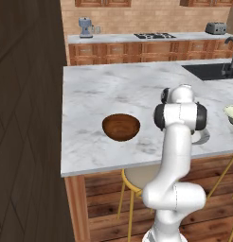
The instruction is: Take the fruits from the plate on the dining counter and place two fruits in each bowl.
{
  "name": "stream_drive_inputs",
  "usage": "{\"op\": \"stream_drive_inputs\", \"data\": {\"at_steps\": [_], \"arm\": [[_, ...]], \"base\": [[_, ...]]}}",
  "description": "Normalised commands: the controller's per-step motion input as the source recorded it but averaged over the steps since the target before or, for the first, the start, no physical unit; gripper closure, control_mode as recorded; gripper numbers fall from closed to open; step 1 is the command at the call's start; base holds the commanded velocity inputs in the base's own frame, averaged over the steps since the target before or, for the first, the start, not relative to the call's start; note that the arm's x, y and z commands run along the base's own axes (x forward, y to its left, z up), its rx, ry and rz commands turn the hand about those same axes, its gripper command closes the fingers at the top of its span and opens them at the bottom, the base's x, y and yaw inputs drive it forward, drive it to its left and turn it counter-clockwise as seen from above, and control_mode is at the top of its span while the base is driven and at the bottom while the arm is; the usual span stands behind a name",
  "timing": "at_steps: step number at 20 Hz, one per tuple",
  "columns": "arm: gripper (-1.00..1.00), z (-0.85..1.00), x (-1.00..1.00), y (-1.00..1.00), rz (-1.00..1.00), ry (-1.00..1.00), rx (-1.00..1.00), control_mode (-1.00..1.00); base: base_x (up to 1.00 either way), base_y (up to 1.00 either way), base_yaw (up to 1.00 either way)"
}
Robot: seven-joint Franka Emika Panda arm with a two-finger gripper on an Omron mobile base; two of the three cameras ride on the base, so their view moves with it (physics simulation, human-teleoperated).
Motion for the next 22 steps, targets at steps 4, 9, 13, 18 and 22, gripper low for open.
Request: {"op": "stream_drive_inputs", "data": {"at_steps": [4,9,13,18,22], "arm": [[-1.0,-0.28,-0.04,0.0,0.0,-0.14,0.0,-1.0],[-1.0,-0.18,-0.17,0.0,0.0,-0.16,0.0,-1.0],[-1.0,-0.07,-0.21,0.01,0.0,-0.14,0.0,-1.0],[-1.0,-0.02,-0.21,0.01,0.0,-0.11,0.0,-1.0],[-1.0,-0.04,-0.1,0.09,0.0,-0.03,0.0,-1.0]], "base": [[0.0,0.0,0.0],[0.0,0.0,0.0],[0.0,0.0,0.0],[0.0,0.0,0.0],[0.0,0.0,0.0]]}}
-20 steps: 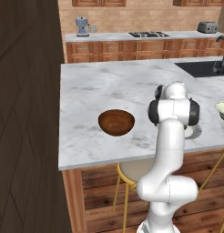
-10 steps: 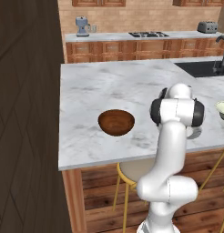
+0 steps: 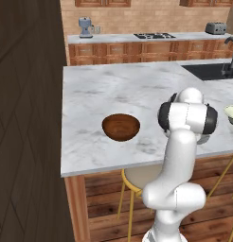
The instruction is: Take the fruits from the plate on the dining counter and place two fruits in each bowl.
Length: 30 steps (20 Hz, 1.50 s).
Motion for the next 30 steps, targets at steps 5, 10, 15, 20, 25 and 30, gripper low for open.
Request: {"op": "stream_drive_inputs", "data": {"at_steps": [5,10,15,20,25,30], "arm": [[-1.0,-0.05,0.05,0.11,0.0,-0.02,0.0,-1.0],[1.0,-0.02,0.37,-0.09,0.0,-0.04,0.0,-1.0],[1.0,0.25,-0.14,-0.14,0.0,-0.03,0.0,-1.0],[1.0,0.99,-0.9,0.78,0.11,-0.09,-0.01,-1.0],[1.0,0.67,-0.72,1.0,0.3,-0.01,-0.06,-1.0],[1.0,0.75,-0.06,1.0,0.29,0.0,0.0,-1.0]], "base": [[0.0,0.0,0.0],[0.0,0.0,0.0],[0.0,0.0,0.0],[0.0,0.0,0.0],[0.0,0.0,0.0],[0.0,0.0,0.0]]}}
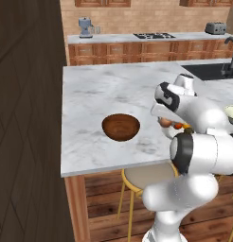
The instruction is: Take the fruits from the plate on the dining counter and place two fruits in each bowl.
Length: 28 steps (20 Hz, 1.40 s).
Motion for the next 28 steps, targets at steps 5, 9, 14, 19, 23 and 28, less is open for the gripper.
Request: {"op": "stream_drive_inputs", "data": {"at_steps": [5,9,14,19,23,28], "arm": [[1.0,0.41,0.0,1.0,0.18,0.0,-0.01,-1.0],[1.0,0.01,0.27,1.0,0.13,0.0,0.0,-1.0],[1.0,-0.13,0.41,0.72,0.07,0.0,-0.06,-1.0],[1.0,-0.39,0.4,0.11,0.02,0.03,-0.12,-1.0],[1.0,-0.3,0.65,0.0,0.0,0.07,-0.05,-1.0],[1.0,-0.42,0.5,0.07,0.0,0.07,-0.04,-1.0]], "base": [[0.0,0.0,0.0],[0.0,0.0,0.0],[0.0,0.0,0.0],[0.0,0.0,0.0],[0.0,0.0,0.0],[0.0,0.0,0.0]]}}
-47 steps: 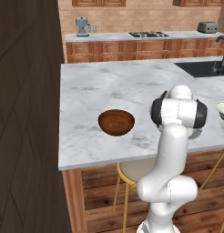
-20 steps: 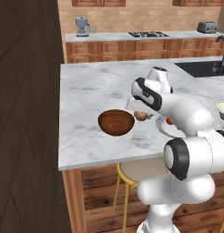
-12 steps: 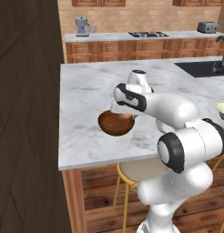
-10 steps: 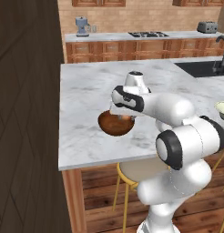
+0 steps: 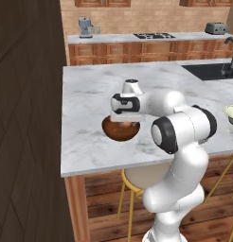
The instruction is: Take the fruits from the plate on the dining counter and place two fruits in each bowl.
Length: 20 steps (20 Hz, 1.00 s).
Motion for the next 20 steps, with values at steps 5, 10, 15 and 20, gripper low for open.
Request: {"op": "stream_drive_inputs", "data": {"at_steps": [5,10,15,20], "arm": [[1.0,-0.43,0.0,0.15,0.0,0.01,-0.05,-1.0],[-1.0,-0.11,0.0,0.0,0.0,0.0,0.0,-1.0],[-1.0,0.0,0.0,0.0,0.0,0.0,0.0,-1.0],[-1.0,0.55,-0.01,-0.04,0.0,-0.01,0.0,-1.0]], "base": [[0.0,0.0,0.0],[0.0,0.0,0.0],[0.0,0.0,0.0],[0.0,0.0,0.0]]}}
